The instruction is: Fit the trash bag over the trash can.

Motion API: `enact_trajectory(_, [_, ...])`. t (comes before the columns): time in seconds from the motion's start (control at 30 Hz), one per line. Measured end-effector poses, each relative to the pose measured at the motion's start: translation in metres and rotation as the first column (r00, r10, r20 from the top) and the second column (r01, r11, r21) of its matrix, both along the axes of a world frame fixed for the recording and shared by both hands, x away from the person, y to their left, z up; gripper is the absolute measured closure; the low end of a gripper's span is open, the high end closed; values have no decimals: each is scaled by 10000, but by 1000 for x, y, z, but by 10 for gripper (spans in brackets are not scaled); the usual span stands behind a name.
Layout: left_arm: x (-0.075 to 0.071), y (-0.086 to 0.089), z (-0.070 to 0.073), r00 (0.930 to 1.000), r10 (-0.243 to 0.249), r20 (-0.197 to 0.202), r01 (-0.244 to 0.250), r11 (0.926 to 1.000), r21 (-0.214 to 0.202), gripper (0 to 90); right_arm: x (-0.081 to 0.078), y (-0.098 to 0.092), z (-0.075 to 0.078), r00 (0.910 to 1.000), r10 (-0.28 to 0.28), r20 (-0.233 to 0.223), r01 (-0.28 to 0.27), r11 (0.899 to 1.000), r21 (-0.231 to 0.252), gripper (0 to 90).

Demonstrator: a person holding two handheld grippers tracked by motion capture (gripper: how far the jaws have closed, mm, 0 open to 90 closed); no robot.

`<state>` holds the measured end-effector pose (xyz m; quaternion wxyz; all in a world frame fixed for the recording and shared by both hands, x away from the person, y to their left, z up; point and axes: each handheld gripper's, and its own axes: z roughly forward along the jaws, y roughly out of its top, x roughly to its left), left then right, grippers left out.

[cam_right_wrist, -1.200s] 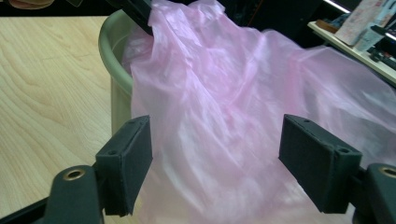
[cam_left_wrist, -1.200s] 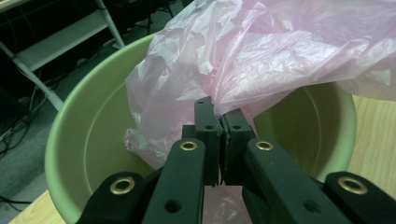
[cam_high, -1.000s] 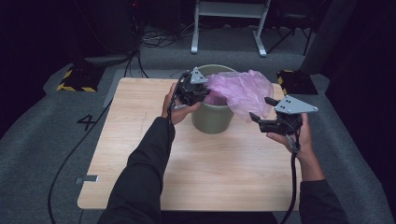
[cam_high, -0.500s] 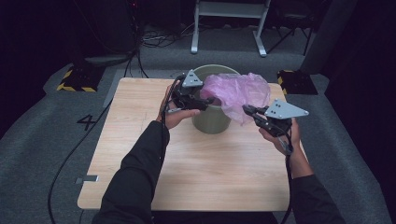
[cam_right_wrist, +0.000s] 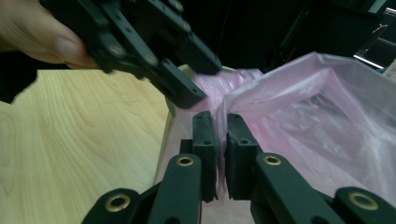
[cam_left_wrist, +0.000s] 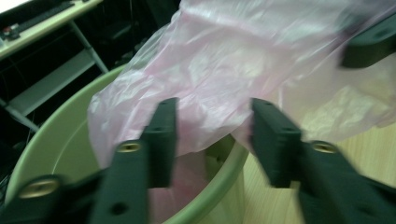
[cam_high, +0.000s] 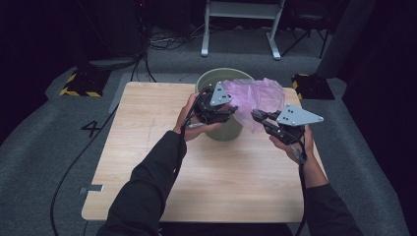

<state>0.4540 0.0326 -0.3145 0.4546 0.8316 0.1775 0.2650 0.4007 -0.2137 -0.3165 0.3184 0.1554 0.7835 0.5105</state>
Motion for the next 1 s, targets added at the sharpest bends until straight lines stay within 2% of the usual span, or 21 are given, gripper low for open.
enact_trajectory(0.03, [1,1,-1,9999,-135,-67,135,9999,-1,749,-1,0,0,10000,54,-7,-54,10000,10,784])
enact_trajectory(0.07, [2,2,-1,9999,-74,-72,74,10000,-5,749,-1,0,0,10000,54,-7,-54,10000,10,784])
enact_trajectory(0.1, [3,4,-1,10000,-35,-6,35,10000,63,842,-3,0,0,10000,74,-38,-74,10000,16,724])
enact_trajectory(0.13, [4,6,-2,10000,-54,-24,54,10000,60,842,-3,0,0,10000,74,-38,-74,10000,16,724])
enact_trajectory(0.17, [4,9,-2,10000,-29,-63,29,10000,27,856,-4,-1,0,9999,145,-39,-145,9999,65,680])
enact_trajectory(0.23, [6,16,-1,9998,17,-211,-22,9998,-214,861,-6,-4,2,10000,4,-49,-3,9998,206,513])
enact_trajectory(0.3, [7,24,-2,9995,-25,-307,10,9989,-459,859,-7,-9,4,9999,-137,-54,139,9986,506,453])
enact_trajectory(0.33, [8,28,-2,9994,19,-333,-38,9984,-562,855,-8,-15,5,9978,-641,193,625,9955,718,391])
enact_trajectory(0.37, [8,31,-2,9992,-20,-404,-9,9973,-729,855,-8,-15,5,9978,-641,193,625,9955,718,391])
enact_trajectory(0.4, [8,35,-2,9991,-47,-430,11,9964,-847,853,-8,-18,5,9961,-865,154,850,9928,838,368])
enact_trajectory(0.47, [8,39,-4,9992,19,-410,-57,9957,-925,844,-4,-23,5,9934,-1146,-75,1148,9877,1066,313])
enact_trajectory(0.6, [7,44,-9,9989,59,-456,-100,9959,-901,829,8,-28,0,9838,-1731,-460,1771,9786,1049,246])
enact_trajectory(0.7, [7,46,-12,9986,-119,-510,67,9949,-1005,816,17,-29,-3,9799,-1711,-1029,1837,9746,1279,215])
enact_trajectory(0.77, [6,48,-14,9988,-73,-474,23,9943,-1063,787,25,-29,-6,9776,-1576,-1399,1769,9744,1386,224])
enact_trajectory(0.8, [5,49,-14,9989,-48,-477,-6,9937,-1123,752,28,-28,-7,9766,-1476,-1563,1698,9755,1396,285])
enact_trajectory(0.83, [4,50,-14,9988,46,-477,-104,9926,-1209,677,30,-28,-8,9776,-1246,-1698,1486,9794,1369,422])
enact_trajectory(0.87, [3,51,-14,9981,59,-609,-140,9910,-1331,576,31,-27,-9,9811,-1008,-1650,1226,9841,1282,475])
enact_trajectory(0.93, [-2,53,-12,9980,-56,-631,-42,9879,-1548,466,29,-24,-8,9841,-1022,-1451,1192,9864,1136,637])
enact_trajectory(1.0, [-9,53,-10,9979,-15,-649,-91,9866,-1629,310,26,-21,-8,9878,-981,-1208,1097,9896,934,715])
